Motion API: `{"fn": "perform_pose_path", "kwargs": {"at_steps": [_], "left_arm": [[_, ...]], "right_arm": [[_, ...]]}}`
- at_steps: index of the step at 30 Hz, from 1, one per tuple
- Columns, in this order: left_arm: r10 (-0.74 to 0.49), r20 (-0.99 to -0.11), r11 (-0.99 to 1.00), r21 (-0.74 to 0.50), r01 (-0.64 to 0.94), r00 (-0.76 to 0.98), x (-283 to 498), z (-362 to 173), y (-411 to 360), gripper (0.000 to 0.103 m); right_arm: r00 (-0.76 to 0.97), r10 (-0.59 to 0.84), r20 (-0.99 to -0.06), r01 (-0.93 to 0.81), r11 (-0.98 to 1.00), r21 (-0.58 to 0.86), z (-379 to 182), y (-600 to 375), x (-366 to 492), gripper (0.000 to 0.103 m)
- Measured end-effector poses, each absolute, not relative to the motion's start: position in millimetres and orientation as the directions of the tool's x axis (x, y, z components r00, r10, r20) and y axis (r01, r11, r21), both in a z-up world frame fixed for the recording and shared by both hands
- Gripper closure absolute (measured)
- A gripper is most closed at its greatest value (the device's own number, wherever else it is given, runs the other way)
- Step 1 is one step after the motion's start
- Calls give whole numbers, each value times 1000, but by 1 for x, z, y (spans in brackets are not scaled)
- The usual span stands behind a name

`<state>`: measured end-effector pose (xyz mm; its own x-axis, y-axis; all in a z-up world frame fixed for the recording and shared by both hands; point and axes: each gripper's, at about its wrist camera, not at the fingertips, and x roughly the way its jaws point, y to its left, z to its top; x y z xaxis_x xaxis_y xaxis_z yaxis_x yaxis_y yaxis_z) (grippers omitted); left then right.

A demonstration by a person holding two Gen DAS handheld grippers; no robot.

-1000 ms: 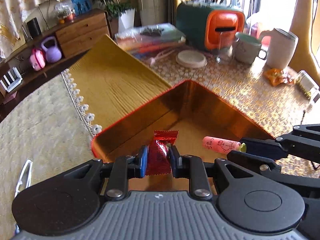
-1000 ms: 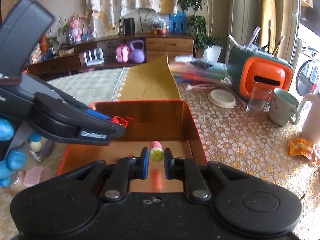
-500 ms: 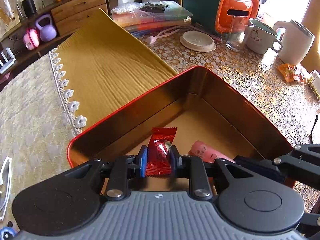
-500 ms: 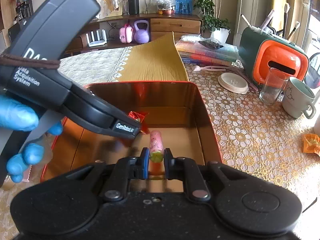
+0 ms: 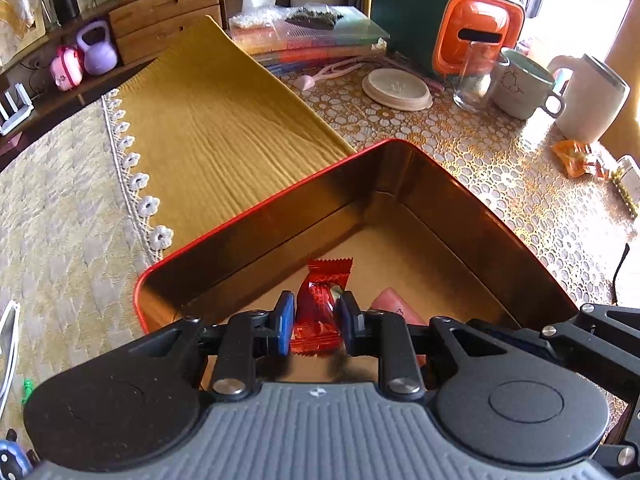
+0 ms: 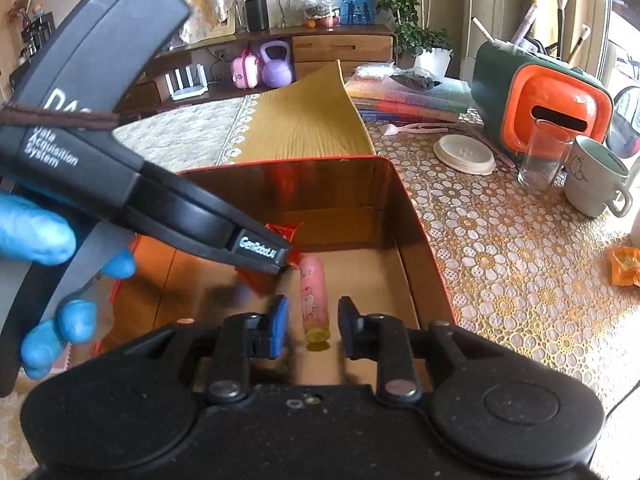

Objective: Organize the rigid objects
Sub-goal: 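Open the left tool to drop the red candy packet into the box, then withdraw both tools from the red box back over the table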

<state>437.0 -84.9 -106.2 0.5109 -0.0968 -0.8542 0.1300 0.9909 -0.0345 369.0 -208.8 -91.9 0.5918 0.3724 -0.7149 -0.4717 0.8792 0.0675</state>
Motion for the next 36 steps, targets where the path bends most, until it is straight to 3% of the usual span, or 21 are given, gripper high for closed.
{"fn": "perform_pose_path", "kwargs": {"at_steps": [18, 34, 36], "left_arm": [[-125, -802, 991, -69, 118, 584, 399, -72, -73, 73], [-180, -713, 981, -75, 181, 678, 305, -23, -52, 72], [-176, -701, 981, -66, 183, 691, 291, -18, -48, 49]], "right_arm": [[619, 397, -678, -469, 879, 88, -66, -214, 342, 56], [640, 456, -618, -499, 859, 117, -32, -211, 286, 41], [637, 472, -610, -508, 852, 129, -28, -209, 279, 41]]}}
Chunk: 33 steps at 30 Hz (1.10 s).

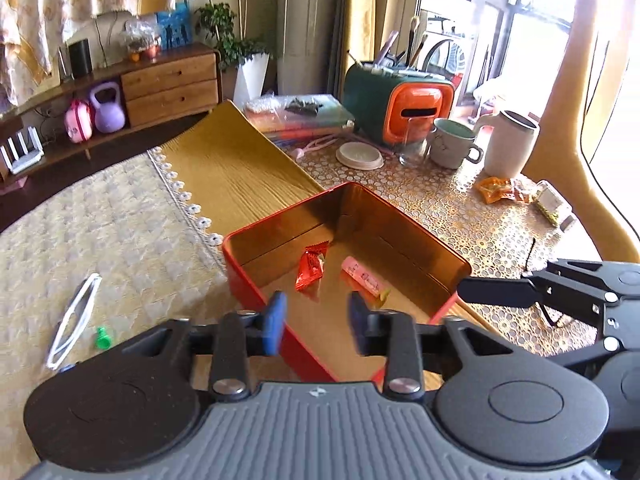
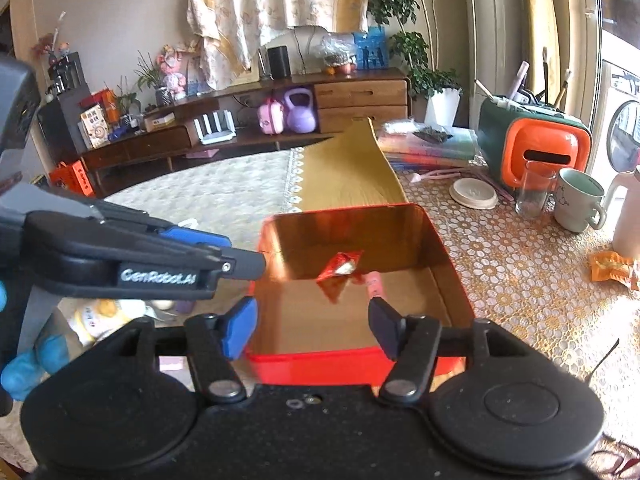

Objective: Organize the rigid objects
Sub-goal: 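Withdraw both tools from the red box back over the table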

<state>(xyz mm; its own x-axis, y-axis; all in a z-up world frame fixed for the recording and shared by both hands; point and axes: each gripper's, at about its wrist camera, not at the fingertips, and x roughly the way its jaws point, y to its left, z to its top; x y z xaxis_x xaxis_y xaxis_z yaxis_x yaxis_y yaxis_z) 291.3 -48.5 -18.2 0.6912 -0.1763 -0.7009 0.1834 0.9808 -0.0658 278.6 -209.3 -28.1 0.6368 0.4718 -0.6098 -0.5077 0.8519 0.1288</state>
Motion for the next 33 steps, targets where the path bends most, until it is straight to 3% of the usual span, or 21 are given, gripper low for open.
{"fn": "perform_pose_path", "kwargs": {"at_steps": [1, 2, 6, 18, 22, 28, 33], "left_arm": [[-171, -688, 982, -61, 179, 706, 283, -15, -45, 26], [-165, -673, 984, -57, 171, 721, 276, -12, -42, 20], [-163, -654, 985, -65, 159, 739, 252, -2, -27, 20], [-128, -624, 992, -86, 96, 771, 188, 11, 34, 16], [-122, -617, 992, -101, 76, 777, 173, 7, 55, 0], [-140, -613, 988, -136, 71, 778, 160, -8, 81, 0], [-136, -663, 985, -169, 30, 736, 164, -29, 100, 0]], "right_arm": [[634, 478, -608, -514, 848, 131, -27, -208, 275, 40], [633, 485, -603, -520, 844, 132, -25, -206, 271, 40], [628, 508, -590, -542, 829, 138, -19, -198, 256, 38], [591, 587, -553, -636, 761, 129, -12, -162, 206, 13], [577, 601, -552, -655, 745, 126, -16, -150, 200, 6], [549, 611, -571, -682, 722, 116, -28, -132, 190, 3], [516, 619, -592, -715, 692, 102, -43, -114, 183, 3]]}}
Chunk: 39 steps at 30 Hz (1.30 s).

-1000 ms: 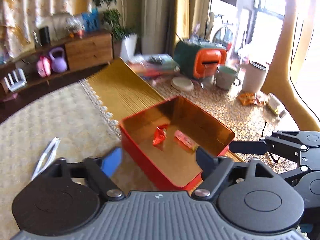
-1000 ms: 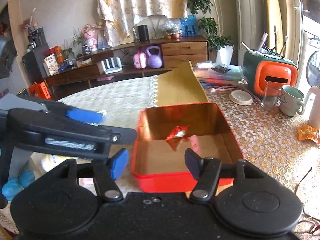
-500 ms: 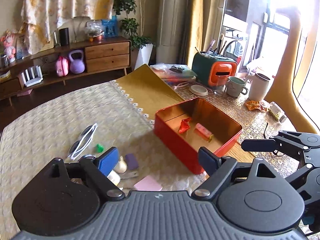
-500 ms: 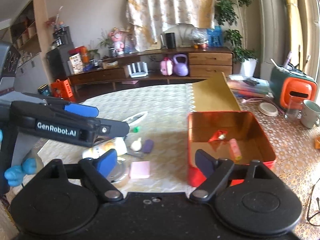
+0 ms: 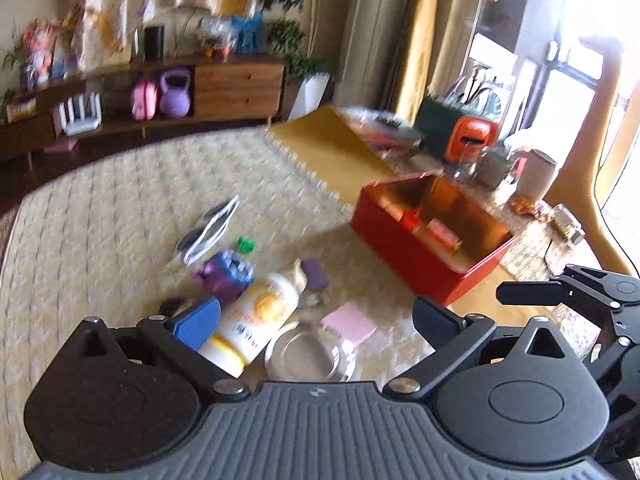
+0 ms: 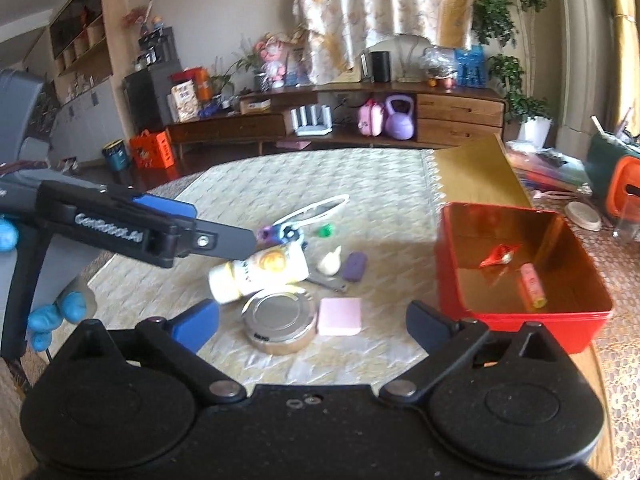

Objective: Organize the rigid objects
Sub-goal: 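Withdraw both tools from the red box back over the table, then grasp the white DHA bottle with the left tool while the right tool grasps the silver tin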

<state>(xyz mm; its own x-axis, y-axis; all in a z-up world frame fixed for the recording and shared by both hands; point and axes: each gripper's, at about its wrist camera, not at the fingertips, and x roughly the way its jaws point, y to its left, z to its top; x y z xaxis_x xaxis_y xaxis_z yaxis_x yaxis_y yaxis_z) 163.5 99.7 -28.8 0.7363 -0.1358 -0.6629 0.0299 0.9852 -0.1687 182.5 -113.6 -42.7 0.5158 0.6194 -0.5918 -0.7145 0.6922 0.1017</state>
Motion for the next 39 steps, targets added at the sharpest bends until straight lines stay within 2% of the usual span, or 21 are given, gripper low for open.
{"fn": "perform_pose_path", "kwargs": {"at_steps": [3, 8, 13, 23, 29, 33, 39], "left_arm": [[-134, -675, 979, -206, -10, 725, 167, -39, 115, 0], [-113, -683, 981, -190, -27, 721, 173, -56, 126, 0], [-78, -689, 993, -114, -2, 721, 179, -71, 122, 0], [-57, -687, 998, -41, 39, 724, 196, -89, 123, 0], [-88, -692, 996, -49, 75, 717, 204, -99, 123, 1], [-97, -695, 995, -51, 86, 713, 209, -104, 123, 2], [-99, -709, 995, -62, 77, 699, 215, -111, 128, 16]], "right_arm": [[491, 626, -606, -733, 672, 100, -51, -104, 179, 3], [464, 625, -628, -750, 654, 97, -62, -89, 181, 3], [440, 618, -652, -764, 639, 92, -73, -77, 187, 4], [396, 604, -691, -799, 598, 65, -94, -49, 197, 15], [387, 597, -703, -805, 591, 58, -102, -39, 205, 16], [377, 594, -711, -804, 590, 67, -107, -35, 211, 21], [383, 584, -716, -802, 595, 57, -114, -29, 216, 21]]}}
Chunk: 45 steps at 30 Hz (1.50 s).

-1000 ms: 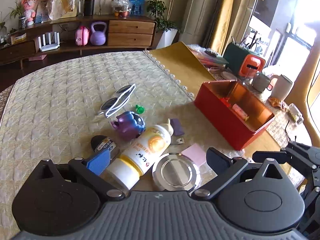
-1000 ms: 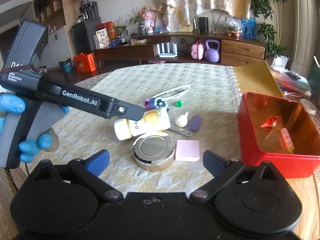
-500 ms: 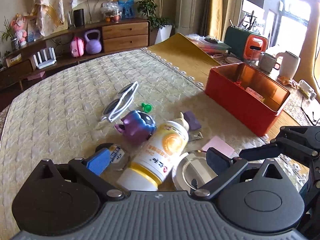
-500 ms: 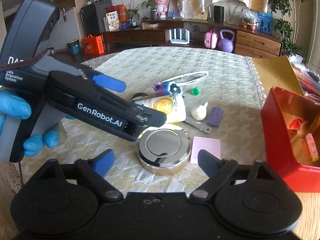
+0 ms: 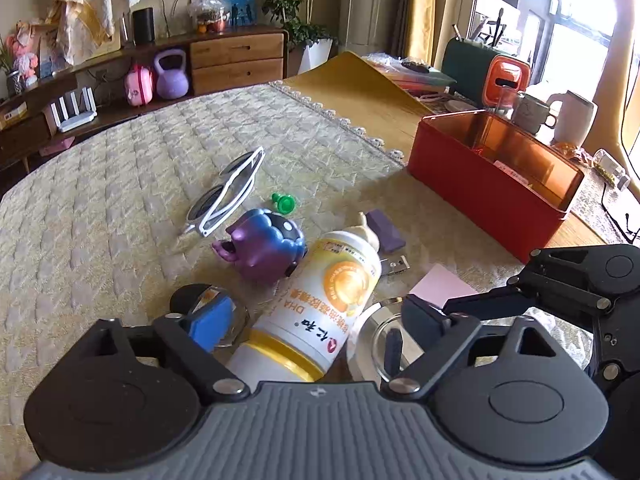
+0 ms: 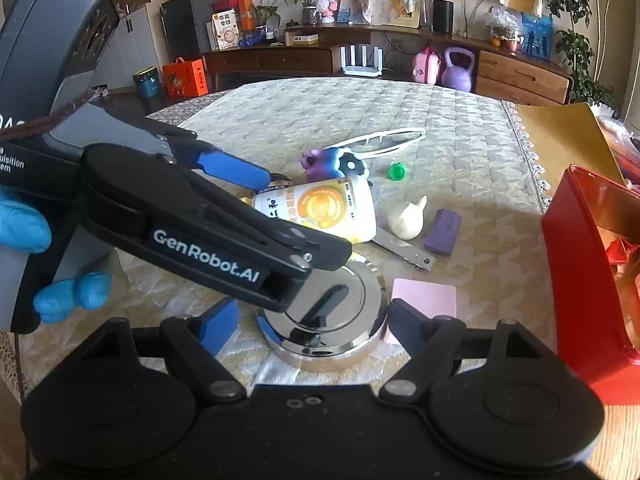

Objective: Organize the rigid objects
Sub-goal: 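Grasp the white DHA bottle with the left tool while the right tool grasps the silver tin, then carry the DHA bottle and silver tin together over the red box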

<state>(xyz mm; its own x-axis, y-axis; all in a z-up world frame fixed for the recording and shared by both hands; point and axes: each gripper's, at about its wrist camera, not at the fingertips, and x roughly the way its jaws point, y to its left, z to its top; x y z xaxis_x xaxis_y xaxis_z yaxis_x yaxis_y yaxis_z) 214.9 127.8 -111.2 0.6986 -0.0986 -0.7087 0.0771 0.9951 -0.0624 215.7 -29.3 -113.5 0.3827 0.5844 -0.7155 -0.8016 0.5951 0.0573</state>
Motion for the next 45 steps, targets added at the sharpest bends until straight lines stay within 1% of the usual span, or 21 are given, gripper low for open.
{"fn": "perform_pose_path", "kwargs": {"at_steps": [1, 2, 3, 5, 9, 11, 12, 15, 23, 26, 33, 37, 39, 45], "left_arm": [[-100, -714, 995, -65, 77, 693, 216, -113, 129, 22], [-103, -717, 995, -68, 78, 689, 217, -115, 130, 26], [-109, -715, 994, -76, 79, 691, 217, -115, 131, 26], [-122, -711, 993, -88, 84, 692, 217, -115, 132, 32], [-130, -709, 991, -100, 84, 693, 217, -115, 133, 33], [-128, -709, 992, -103, 77, 694, 218, -114, 135, 40], [-133, -709, 991, -111, 77, 693, 218, -114, 136, 40], [-139, -712, 990, -110, 87, 688, 218, -113, 137, 42], [-129, -714, 992, -93, 90, 688, 213, -109, 132, 52], [-131, -717, 991, -100, 85, 685, 211, -108, 131, 54], [-154, -735, 985, -171, 40, 660, 202, -108, 134, 56], [-153, -751, 986, -163, 45, 643, 197, -109, 126, 57], [-131, -751, 991, -127, 53, 647, 197, -109, 119, 57], [-116, -757, 993, -92, 72, 643, 203, -109, 111, 57]], "right_arm": [[383, 582, -717, -802, 595, 54, -115, -29, 216, 21], [386, 579, -718, -802, 595, 49, -115, -28, 216, 21], [389, 579, -717, -803, 595, 44, -116, -27, 216, 21], [394, 579, -714, -803, 595, 39, -116, -25, 216, 20], [403, 571, -715, -803, 596, 24, -117, -21, 217, 19], [412, 562, -717, -808, 589, -3, -118, -18, 215, 19], [418, 557, -718, -811, 585, -17, -119, -17, 214, 20], [437, 544, -716, -811, 583, -52, -119, -16, 212, 27], [433, 548, -716, -802, 597, -28, -116, -22, 210, 28], [428, 548, -719, -802, 597, -23, -114, -29, 206, 28], [422, 549, -722, -779, 627, 22, -105, -64, 199, 28], [434, 541, -720, -758, 652, 34, -103, -76, 199, 28], [436, 537, -722, -752, 658, 35, -105, -79, 199, 28], [435, 523, -733, -751, 660, 25, -115, -85, 195, 28]]}}
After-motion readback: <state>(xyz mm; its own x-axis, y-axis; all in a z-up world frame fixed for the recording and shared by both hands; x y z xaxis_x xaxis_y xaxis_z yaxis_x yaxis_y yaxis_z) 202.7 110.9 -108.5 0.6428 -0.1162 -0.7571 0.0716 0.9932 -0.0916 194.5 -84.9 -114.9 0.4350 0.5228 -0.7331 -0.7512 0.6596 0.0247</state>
